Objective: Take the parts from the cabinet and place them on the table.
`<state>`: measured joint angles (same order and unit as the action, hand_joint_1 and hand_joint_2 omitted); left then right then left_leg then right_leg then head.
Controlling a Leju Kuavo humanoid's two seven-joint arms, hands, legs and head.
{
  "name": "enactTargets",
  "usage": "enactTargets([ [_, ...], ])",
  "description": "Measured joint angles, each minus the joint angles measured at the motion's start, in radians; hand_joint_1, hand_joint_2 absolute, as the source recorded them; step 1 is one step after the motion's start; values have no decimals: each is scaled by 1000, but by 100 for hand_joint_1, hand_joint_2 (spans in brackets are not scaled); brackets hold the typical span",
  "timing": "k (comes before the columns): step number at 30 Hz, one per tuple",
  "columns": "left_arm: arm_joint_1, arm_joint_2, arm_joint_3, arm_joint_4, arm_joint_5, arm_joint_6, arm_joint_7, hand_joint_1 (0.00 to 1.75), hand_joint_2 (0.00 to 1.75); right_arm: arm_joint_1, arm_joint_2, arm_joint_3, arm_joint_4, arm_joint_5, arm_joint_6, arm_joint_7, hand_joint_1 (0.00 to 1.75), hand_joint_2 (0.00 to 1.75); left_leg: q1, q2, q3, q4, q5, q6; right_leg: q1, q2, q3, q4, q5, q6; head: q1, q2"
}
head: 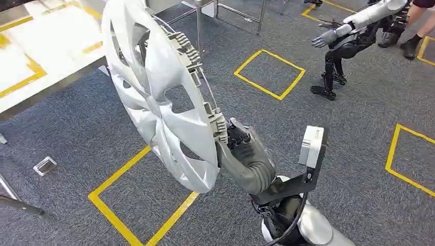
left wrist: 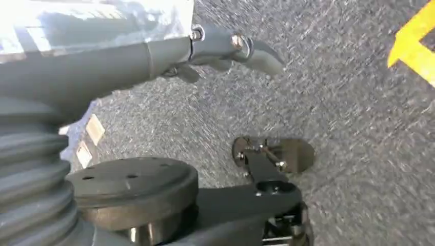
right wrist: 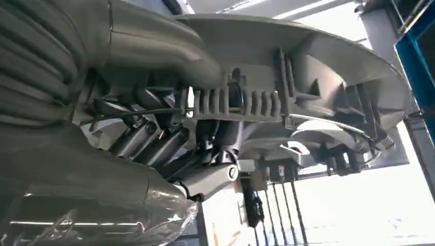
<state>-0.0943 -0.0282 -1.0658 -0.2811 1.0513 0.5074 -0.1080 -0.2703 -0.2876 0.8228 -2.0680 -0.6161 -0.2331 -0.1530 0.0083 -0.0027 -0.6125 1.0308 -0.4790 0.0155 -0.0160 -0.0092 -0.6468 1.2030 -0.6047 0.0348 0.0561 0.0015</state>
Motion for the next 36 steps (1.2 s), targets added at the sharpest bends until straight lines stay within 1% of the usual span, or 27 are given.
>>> enactTargets([
  [1,0,0,0,0,0,0,0,0,175,1,0,0,0,0,0,0,175,175,-3,-7,0,0,-1,2,1,2,-42,79,-26,-1,2,0],
  [2,0,1,0,0,0,0,0,0,175,3,0,0,1,0,0,0,175,175,-6,-16,1,0,-1,3,1,3,-74,132,-32,-3,2,0],
  [3,1,2,0,0,0,0,0,0,175,5,0,0,2,0,0,0,175,175,-9,-25,3,0,-2,4,2,3,-81,133,-12,-7,2,0],
  [4,1,2,0,0,0,0,0,0,175,5,0,0,3,0,0,0,175,175,-10,-36,6,0,-3,5,5,4,-65,86,29,-13,2,0],
  [6,0,2,0,0,0,0,1,0,175,5,0,0,3,0,0,0,175,175,-10,-57,14,1,-7,4,10,25,6,-87,130,-27,3,0],
  [7,1,2,0,0,0,0,1,0,175,4,0,0,3,0,2,0,175,175,-7,-65,14,0,-9,0,12,59,32,-146,144,-32,3,0],
  [8,-2,2,0,0,0,0,1,0,175,5,0,0,4,0,3,-1,175,175,-10,-74,9,6,-9,-5,11,70,40,-164,142,-31,-3,0],
  [10,1,2,-1,0,3,-1,1,0,175,3,0,0,4,0,6,-2,175,175,-1,-86,2,3,-5,-17,18,59,42,-171,133,-31,3,0],
  [12,3,2,-2,0,3,-1,1,0,175,3,0,0,4,0,6,-2,175,175,-3,-103,5,0,-6,-29,12,39,51,-189,139,-41,3,0],
  [14,2,3,-2,0,3,0,1,0,175,3,0,0,4,0,5,-2,175,175,-6,-44,-21,60,-55,-37,9,21,65,-200,141,-47,-8,0],
  [15,0,3,-3,1,3,0,1,0,175,3,0,-1,4,0,5,-2,175,175,-4,-27,-56,139,-94,-43,10,8,67,-200,139,-50,-8,0],
  [17,1,3,-5,1,3,0,1,0,175,4,0,0,4,0,6,-2,175,175,0,-16,-122,277,-141,-51,9,-12,69,-198,134,-52,-10,0],
  [18,2,3,-5,1,3,-1,3,0,175,4,0,0,4,0,6,-2,175,175,3,-16,-130,286,-132,-55,8,-21,70,-197,133,-50,-9,0],
  [19,4,3,-5,1,3,-1,3,0,175,4,0,0,5,0,5,-2,175,175,6,-14,-115,257,-103,-58,7,-27,72,-196,130,-47,-10,0],
  [20,4,3,-5,1,3,-2,4,0,175,5,0,0,5,0,5,-2,175,175,8,-9,-78,178,-54,-61,4,-36,74,-193,127,-43,-10,0],
  [21,3,4,-5,1,3,-2,4,0,175,5,0,0,5,0,5,-1,175,175,10,4,-30,80,-6,-63,1,-42,77,-189,122,-38,-10,0],
  [22,3,3,-5,1,3,-2,4,0,175,4,0,0,5,0,6,-1,175,175,9,34,3,9,5,-63,2,-48,79,-186,116,-31,-10,0],
  [23,0,2,-6,1,3,-3,4,0,175,4,0,0,5,0,6,-2,175,175,-2,42,9,-2,-4,-53,10,-53,77,-179,112,-25,-16,0],
  [24,-1,2,-6,1,3,-4,5,0,175,4,0,0,5,0,6,-2,175,175,-1,35,6,2,-6,-38,9,-56,77,-181,113,-21,-13,0],
  [27,4,4,-6,2,6,-3,11,0,175,2,0,0,6,0,6,-2,175,175,-3,16,11,-1,-7,-18,5,-73,88,-186,107,-3,-12,0],
  [28,4,4,-6,2,6,-3,11,0,175,2,0,0,7,0,6,-1,175,175,2,13,14,-5,-5,-12,2,-50,86,-172,91,3,-9,0],
  [29,2,4,-7,2,6,-3,11,0,175,2,0,0,7,0,6,-1,175,175,3,8,14,-5,-5,-5,2,-21,66,-129,62,3,-7,0],
  [30,0,4,-7,2,6,-3,12,0,175,3,0,0,8,0,6,-1,175,175,2,2,14,-5,-5,-2,2,-5,32,-56,24,2,-2,0],
  [32,-1,4,-8,2,6,-3,12,0,175,5,0,1,10,0,2,0,175,175,-2,-11,14,-4,-7,2,3,3,-53,110,-34,2,2,0],
  [33,0,4,-8,2,6,-4,15,0,175,6,0,1,12,0,-2,1,175,175,-4,-18,15,-3,-7,3,3,3,-71,136,-28,0,2,0],
  [34,0,5,-9,2,7,-3,17,0,175,7,0,1,14,0,-5,3,175,175,-6,-23,18,-2,-9,5,4,3,-66,112,3,-4,2,0],
  [36,-1,4,-11,2,7,-4,19,0,175,8,0,1,17,-3,-11,6,175,175,-7,-37,22,-1,-12,3,8,7,-9,-34,100,-17,5,0],
])
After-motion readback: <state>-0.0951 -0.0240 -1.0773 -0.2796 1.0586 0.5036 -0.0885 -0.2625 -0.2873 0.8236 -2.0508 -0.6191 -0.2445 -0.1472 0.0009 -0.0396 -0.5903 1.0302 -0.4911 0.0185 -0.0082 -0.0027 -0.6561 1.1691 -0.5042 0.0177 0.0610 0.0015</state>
